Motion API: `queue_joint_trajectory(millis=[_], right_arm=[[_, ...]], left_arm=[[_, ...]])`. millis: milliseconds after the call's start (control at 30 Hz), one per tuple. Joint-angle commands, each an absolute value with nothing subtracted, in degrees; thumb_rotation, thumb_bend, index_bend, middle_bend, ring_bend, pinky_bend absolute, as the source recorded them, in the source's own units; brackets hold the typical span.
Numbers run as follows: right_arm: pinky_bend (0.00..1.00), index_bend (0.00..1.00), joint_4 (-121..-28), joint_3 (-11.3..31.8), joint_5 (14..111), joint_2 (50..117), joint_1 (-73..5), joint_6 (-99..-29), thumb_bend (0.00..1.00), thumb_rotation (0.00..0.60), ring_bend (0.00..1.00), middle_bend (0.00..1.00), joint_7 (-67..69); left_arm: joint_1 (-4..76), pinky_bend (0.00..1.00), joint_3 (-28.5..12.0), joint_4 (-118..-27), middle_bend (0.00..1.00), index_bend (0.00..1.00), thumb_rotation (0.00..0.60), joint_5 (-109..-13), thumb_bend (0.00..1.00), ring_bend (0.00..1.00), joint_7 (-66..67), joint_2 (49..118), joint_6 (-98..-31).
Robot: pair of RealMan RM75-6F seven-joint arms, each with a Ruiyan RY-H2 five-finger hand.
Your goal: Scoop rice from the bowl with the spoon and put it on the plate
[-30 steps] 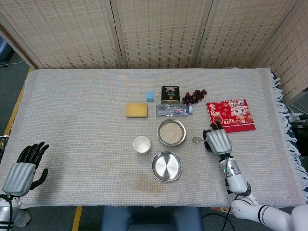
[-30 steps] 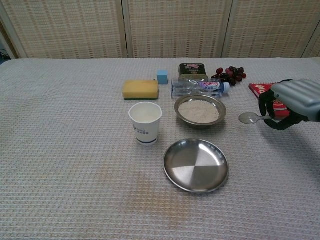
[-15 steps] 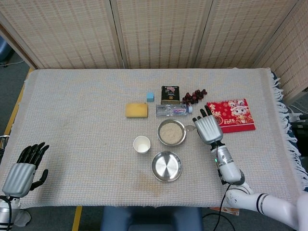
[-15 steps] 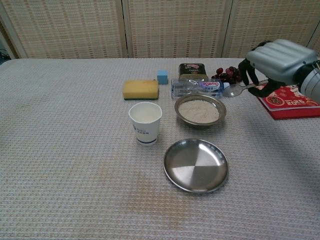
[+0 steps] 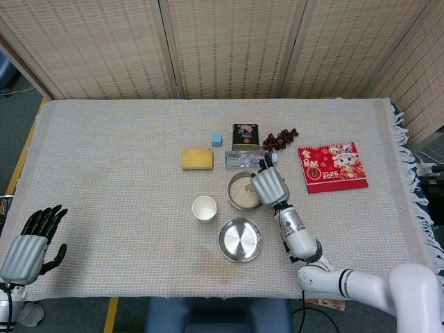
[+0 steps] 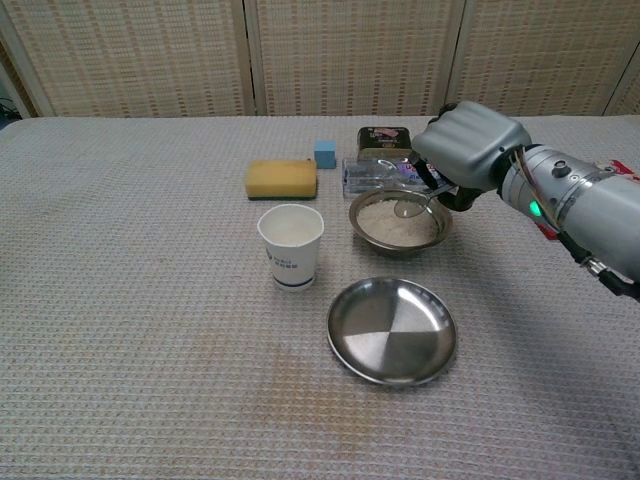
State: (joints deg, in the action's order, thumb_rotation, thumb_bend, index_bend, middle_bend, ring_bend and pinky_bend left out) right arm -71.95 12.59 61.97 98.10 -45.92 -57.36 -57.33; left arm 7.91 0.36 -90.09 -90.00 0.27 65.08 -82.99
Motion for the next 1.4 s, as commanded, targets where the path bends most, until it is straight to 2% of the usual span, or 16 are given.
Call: queue_joint_trajectory(millis=[33,533,1000,1400], right_arm=[[0.14,0.97,-71.14,12.19,61.25,98.80,-46.40,-57.11,0.36,0.600,0.20,0.58,-57.71],[0.14,0.97,-72.21,11.79,57.49,99.31,-46.73,-56.18,0.36,0.600,0.20,0.58,-55.03],[0.14,0.97,-75.10,14.97,50.92,99.31,-46.27,-53.62,0.36,0.600,0.21,0.58,-43.07],[0.14,0.97,-77.37,16.75,47.09,95.80,-44.54,-52.65,0.36,0.600,0.21,0.58,-33.35]], left_arm=[[7.93,0.07,0.40,-90.13,0.00,0.00,0.600,-90.20,0.48,0.00,0.22,65.06,-83.06],[7.92,0.07,0.39,-90.36,0.00,0.00,0.600,-89.79,0.47,0.00,0.76,65.02,-82.70],[7.62,0.07,0.50,-90.81,0.00,0.00,0.600,-90.25,0.48,0.00,1.08,64.90,-83.31],[7.58,0.07,0.52,-90.94,0.00,0.00,0.600,-90.35,0.48,0.00,1.19,64.90,-83.33]])
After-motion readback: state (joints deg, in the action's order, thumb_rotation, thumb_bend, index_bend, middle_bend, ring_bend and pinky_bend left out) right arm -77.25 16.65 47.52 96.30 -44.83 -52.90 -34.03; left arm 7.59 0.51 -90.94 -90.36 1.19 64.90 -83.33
